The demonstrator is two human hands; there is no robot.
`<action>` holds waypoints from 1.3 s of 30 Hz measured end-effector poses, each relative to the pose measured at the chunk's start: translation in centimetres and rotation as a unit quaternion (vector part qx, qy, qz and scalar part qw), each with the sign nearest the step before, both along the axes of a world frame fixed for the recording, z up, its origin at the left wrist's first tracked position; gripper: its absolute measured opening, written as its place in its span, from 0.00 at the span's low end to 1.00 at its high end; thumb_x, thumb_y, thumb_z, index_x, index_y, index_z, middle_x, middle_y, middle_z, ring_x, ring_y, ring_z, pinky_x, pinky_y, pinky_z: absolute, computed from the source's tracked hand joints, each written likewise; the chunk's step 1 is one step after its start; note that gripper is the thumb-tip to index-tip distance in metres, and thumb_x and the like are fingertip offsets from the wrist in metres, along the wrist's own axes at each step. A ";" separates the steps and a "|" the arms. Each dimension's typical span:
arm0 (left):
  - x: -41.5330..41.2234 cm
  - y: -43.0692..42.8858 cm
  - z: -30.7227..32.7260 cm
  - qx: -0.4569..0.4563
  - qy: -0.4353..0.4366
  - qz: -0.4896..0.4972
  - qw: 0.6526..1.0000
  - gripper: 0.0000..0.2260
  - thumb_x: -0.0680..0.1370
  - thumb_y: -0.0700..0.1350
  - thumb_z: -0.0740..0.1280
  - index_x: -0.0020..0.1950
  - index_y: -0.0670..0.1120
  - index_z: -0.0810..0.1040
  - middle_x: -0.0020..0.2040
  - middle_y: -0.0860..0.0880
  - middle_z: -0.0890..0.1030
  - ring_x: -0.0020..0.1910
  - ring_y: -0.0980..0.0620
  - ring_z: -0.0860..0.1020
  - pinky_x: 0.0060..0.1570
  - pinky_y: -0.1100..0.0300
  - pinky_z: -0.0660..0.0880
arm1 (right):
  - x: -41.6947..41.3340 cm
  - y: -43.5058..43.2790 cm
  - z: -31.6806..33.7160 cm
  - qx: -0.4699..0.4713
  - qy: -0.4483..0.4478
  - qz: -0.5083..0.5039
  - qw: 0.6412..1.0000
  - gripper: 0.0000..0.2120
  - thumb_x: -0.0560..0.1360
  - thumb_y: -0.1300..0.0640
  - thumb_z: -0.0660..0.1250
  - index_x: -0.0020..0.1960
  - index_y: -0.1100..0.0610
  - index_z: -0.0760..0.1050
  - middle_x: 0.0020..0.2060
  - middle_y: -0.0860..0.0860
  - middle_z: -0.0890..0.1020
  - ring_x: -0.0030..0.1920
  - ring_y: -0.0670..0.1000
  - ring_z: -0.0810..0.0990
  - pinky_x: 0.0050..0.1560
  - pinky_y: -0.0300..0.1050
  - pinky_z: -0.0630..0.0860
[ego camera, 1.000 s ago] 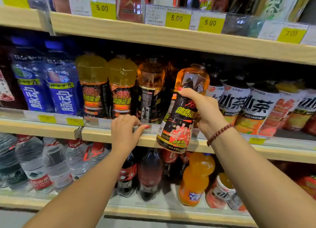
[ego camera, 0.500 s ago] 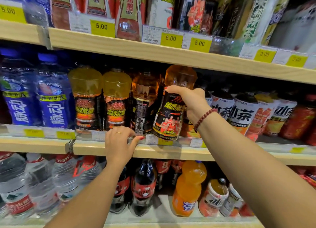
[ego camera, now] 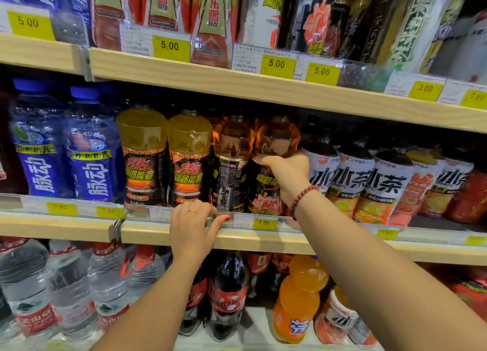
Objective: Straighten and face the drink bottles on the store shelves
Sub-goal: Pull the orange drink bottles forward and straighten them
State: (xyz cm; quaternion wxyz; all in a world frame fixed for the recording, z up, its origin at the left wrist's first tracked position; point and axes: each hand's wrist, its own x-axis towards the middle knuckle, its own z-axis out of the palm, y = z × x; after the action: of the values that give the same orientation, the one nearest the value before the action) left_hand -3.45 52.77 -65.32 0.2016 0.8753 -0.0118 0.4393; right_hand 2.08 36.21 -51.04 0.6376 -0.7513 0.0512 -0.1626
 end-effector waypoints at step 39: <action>0.5 0.4 -1.2 0.007 -0.076 -0.035 0.997 0.15 0.74 0.57 0.65 0.42 0.46 0.80 0.36 0.50 0.79 0.40 0.46 0.77 0.48 0.54 0.67 | -3.0 -2.1 -8.6 -0.146 -0.108 -0.033 0.983 0.31 0.66 0.38 0.73 0.49 0.66 0.77 0.44 0.63 0.83 0.48 0.61 0.80 0.48 0.62 0.78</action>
State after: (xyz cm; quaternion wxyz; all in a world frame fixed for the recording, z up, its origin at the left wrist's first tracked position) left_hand -2.92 53.15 -66.48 0.2092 0.8400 -0.0603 0.4970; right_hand -0.90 34.15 -59.66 0.5172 -0.8121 -0.0181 -0.2695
